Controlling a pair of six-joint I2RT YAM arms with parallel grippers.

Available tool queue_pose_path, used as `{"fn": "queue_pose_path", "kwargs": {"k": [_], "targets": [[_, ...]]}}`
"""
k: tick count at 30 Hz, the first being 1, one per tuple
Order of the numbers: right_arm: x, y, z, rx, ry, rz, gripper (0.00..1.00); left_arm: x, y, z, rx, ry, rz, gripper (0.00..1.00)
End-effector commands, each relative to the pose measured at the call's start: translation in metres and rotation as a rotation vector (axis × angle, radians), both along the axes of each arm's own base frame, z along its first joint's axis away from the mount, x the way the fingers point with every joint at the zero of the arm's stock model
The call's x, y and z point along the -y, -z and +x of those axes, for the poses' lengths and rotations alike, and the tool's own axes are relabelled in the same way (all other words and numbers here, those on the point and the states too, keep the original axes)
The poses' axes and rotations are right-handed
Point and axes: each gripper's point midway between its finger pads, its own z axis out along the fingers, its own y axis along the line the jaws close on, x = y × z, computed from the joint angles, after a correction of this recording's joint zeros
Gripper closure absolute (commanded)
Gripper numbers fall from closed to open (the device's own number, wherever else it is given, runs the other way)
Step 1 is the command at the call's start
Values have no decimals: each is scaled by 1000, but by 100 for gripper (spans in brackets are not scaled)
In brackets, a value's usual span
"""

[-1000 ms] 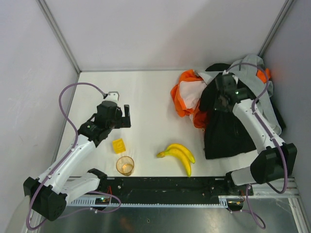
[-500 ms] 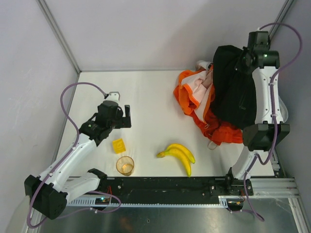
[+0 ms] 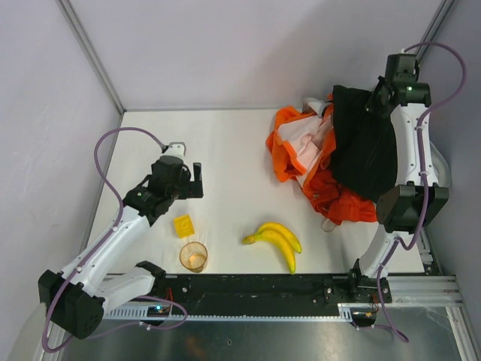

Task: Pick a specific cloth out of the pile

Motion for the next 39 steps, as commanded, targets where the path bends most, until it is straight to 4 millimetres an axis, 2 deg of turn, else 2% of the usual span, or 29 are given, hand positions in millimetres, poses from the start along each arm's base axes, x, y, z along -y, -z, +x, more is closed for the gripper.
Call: {"fn": "queue_pose_path", "kwargs": {"k": [1,5,11,13,15,17,19,21,23,27,29,30,32,33,34,36,39], "targets": [[9,7,16,81,25,-8,100,5,-8,6,31,19,-10,0],[9,88,10,-86,37,57,100,6,-8,5,29,23,-12,0],[5,212,-16,-312,51,137,100,6,-7,5,29,25,-12,1],[2,244,-26,-388,45,164,100,6,-8,5,29,25,-13,0],[1,266,-33,-441,43,173,100,7,-7,5,28,26,-15,0],[0,279,-37,-469,40,179,100,9,-7,5,26,32,-22,0],[-2,281,-39,-472,28,191,100,13,-8,4,25,51,-40,0],[-3,275,-39,-454,14,193,100,19,-9,3,24,75,-65,0],[-7,262,-38,-423,-11,201,99,27,-13,3,27,104,-100,0],[-15,226,-39,-338,-70,214,90,49,-34,1,51,186,-195,1],[-18,205,-42,-292,-92,215,67,62,-47,0,59,230,-254,0],[-19,195,-45,-266,-98,212,51,67,-52,0,59,244,-281,0],[-20,175,-51,-215,-101,205,28,79,-60,-2,43,275,-343,0],[-21,167,-55,-195,-100,201,20,85,-61,-3,29,282,-372,0],[-21,157,-59,-169,-98,197,13,90,-62,-3,14,284,-399,0],[-23,142,-69,-131,-101,193,5,98,-61,-4,-18,282,-451,0],[-30,122,-86,-80,-112,193,1,111,-55,-7,-65,276,-503,0]]}}
